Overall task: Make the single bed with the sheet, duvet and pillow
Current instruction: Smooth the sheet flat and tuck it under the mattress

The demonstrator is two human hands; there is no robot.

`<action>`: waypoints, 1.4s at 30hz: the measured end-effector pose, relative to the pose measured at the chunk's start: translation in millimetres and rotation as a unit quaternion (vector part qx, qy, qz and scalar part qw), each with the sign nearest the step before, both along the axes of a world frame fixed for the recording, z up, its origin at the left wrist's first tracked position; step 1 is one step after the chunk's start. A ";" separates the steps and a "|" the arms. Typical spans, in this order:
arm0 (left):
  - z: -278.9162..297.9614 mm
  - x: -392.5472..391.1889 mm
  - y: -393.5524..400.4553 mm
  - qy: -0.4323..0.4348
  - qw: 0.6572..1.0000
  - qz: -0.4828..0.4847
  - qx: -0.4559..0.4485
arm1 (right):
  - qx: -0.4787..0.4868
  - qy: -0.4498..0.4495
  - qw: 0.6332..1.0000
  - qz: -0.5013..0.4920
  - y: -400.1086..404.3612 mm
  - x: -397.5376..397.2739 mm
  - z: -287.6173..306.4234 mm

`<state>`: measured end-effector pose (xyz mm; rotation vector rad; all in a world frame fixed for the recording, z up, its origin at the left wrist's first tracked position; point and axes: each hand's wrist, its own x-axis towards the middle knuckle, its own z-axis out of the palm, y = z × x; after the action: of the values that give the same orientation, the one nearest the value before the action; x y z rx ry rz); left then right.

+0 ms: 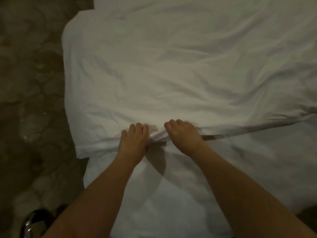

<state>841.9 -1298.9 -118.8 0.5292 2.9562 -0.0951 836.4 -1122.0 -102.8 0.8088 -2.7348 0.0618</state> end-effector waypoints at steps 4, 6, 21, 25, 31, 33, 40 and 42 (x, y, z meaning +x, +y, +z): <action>11.0 0.3 -12.9 -0.029 0.998 0.042 -0.021 | 0.000 -0.026 0.999 0.041 -39.4 -1.4 -0.1; 8.2 -6.1 -30.6 -0.054 0.995 0.074 -0.048 | 0.014 -0.043 0.998 0.034 -43.4 0.5 -0.1; 38.3 58.7 -109.7 -0.278 0.924 0.150 -0.215 | 0.202 -0.435 0.877 0.023 -73.6 74.9 20.5; 43.7 49.4 -89.9 -0.407 0.861 0.168 -0.256 | 0.137 -0.452 0.879 0.056 -66.0 77.4 17.8; 72.9 -7.7 44.0 -0.162 0.980 0.038 -0.110 | 0.120 -0.345 0.931 -0.024 11.1 31.1 34.0; 68.9 -9.5 91.8 -0.142 0.987 0.007 -0.080 | 0.133 -0.305 0.942 -0.047 53.9 28.0 32.4; 46.7 10.6 254.3 -0.120 0.991 -0.051 0.005 | 0.222 -0.251 0.931 -0.148 258.7 25.7 25.3; 44.2 15.7 308.0 -0.144 0.988 -0.062 0.012 | 0.259 -0.265 0.913 -0.168 316.9 21.7 32.2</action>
<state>857.6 -990.9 -74.7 0.6671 2.6454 0.0059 858.1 -805.1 -70.6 0.4604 -3.4330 -0.6328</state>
